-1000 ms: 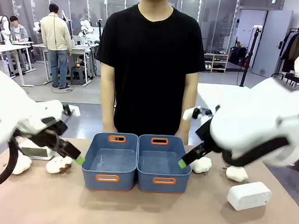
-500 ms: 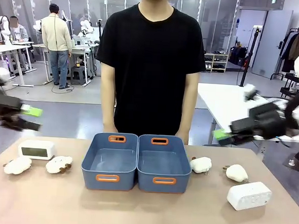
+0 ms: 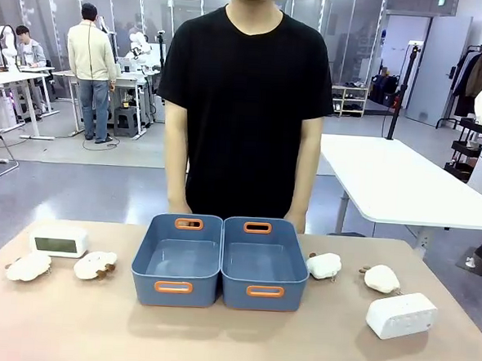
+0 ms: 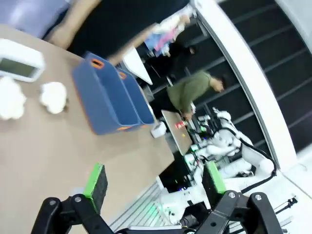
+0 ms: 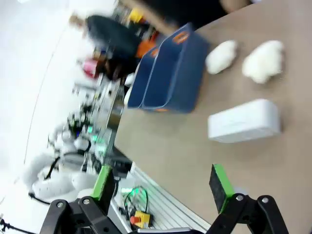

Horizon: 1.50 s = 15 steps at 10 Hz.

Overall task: Sort the digital clocks into the basket.
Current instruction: Pick up the Digital clock from the table and place it into the empty Plastic storage basket.

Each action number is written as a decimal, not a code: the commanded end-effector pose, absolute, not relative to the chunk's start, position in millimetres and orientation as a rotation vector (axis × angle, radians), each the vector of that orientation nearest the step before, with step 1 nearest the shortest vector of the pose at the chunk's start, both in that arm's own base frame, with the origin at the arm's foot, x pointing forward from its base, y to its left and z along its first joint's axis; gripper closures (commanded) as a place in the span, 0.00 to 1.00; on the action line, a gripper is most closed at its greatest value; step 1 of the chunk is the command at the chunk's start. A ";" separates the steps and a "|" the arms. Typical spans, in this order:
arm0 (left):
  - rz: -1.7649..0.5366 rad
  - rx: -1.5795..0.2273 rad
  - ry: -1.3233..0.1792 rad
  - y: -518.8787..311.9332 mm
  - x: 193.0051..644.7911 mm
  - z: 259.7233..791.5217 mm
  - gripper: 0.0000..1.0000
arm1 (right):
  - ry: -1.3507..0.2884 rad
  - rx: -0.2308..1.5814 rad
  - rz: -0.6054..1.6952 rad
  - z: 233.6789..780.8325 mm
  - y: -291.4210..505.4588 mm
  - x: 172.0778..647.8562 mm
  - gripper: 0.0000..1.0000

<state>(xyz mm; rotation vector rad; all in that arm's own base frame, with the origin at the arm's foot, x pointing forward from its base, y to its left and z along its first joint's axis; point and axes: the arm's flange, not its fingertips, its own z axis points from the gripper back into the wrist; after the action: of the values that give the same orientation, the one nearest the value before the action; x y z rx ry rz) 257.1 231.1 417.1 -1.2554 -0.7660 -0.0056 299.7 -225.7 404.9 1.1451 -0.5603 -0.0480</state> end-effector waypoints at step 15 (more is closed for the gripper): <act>0.044 -1.195 -0.811 257.4 237.4 418.0 0.00 | -0.619 1.117 -0.132 406.7 -256.5 276.2 0.00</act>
<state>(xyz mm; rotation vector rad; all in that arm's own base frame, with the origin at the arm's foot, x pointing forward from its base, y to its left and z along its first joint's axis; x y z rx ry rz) 238.7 257.7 418.0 -1.1799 -0.7976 0.0555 277.0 -256.1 406.3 1.1097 -0.6156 -0.1402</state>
